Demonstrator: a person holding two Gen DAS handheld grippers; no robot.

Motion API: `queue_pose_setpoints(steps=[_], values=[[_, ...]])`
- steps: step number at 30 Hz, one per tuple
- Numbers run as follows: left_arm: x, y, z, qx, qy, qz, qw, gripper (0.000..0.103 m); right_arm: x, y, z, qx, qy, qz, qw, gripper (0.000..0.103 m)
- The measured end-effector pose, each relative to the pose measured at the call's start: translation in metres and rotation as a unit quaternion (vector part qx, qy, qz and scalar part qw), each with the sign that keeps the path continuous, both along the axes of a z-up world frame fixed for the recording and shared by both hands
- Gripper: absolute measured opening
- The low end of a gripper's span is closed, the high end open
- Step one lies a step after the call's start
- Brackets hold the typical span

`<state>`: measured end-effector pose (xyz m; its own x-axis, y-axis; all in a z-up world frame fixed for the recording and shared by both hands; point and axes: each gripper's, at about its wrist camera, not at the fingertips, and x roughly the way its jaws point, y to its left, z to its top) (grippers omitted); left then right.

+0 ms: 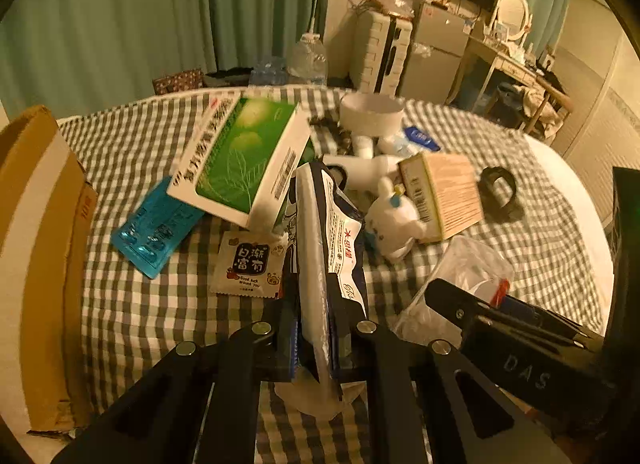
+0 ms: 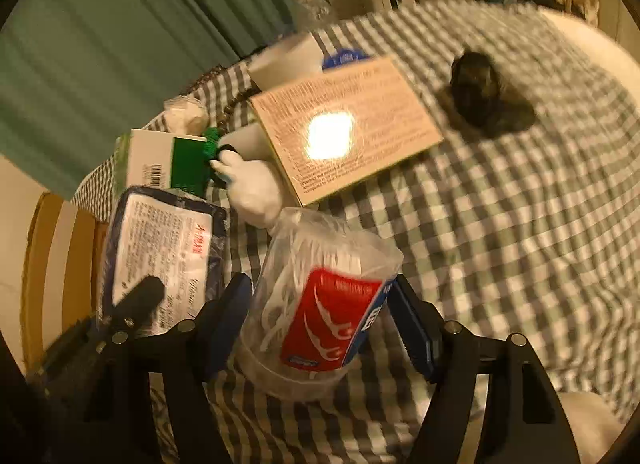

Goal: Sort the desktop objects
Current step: 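Grasp the white-and-black packet with the left tool while the right tool grasps the cotton-swab tub, then carry both items to the cardboard box and open both tools to drop them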

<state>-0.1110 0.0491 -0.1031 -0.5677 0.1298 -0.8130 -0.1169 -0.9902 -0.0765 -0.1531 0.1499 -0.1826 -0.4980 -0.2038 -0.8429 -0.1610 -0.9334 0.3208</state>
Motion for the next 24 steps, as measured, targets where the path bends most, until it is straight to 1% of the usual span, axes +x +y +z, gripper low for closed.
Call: queue_pose_setpoints(steps=[1, 7, 11, 14, 18, 24], values=[[0.003, 0.000, 0.005, 0.000, 0.005, 0.000, 1.0000, 0.011, 0.003, 0.000, 0.003, 0.003, 0.004, 0.001, 1.000, 0.069], [0.022, -0.003, 0.040, 0.002, 0.038, -0.002, 0.9993, 0.011, 0.030, 0.002, 0.045, 0.009, 0.045, 0.000, 0.999, 0.068], [0.033, -0.010, 0.068, -0.001, 0.067, 0.014, 0.9977, 0.011, 0.040, -0.003, 0.078, 0.013, 0.073, 0.004, 0.997, 0.068], [0.046, -0.026, 0.093, 0.009, 0.094, 0.022, 0.9953, 0.011, 0.053, -0.013, 0.105, 0.013, 0.097, 0.014, 0.995, 0.068], [0.057, -0.046, 0.120, 0.015, 0.119, 0.032, 0.9923, 0.011, 0.069, -0.029, 0.136, 0.020, 0.123, 0.026, 0.992, 0.068], [0.071, -0.084, 0.157, 0.010, 0.150, 0.053, 0.9873, 0.011, 0.089, -0.062, 0.180, 0.026, 0.160, 0.050, 0.986, 0.067]])
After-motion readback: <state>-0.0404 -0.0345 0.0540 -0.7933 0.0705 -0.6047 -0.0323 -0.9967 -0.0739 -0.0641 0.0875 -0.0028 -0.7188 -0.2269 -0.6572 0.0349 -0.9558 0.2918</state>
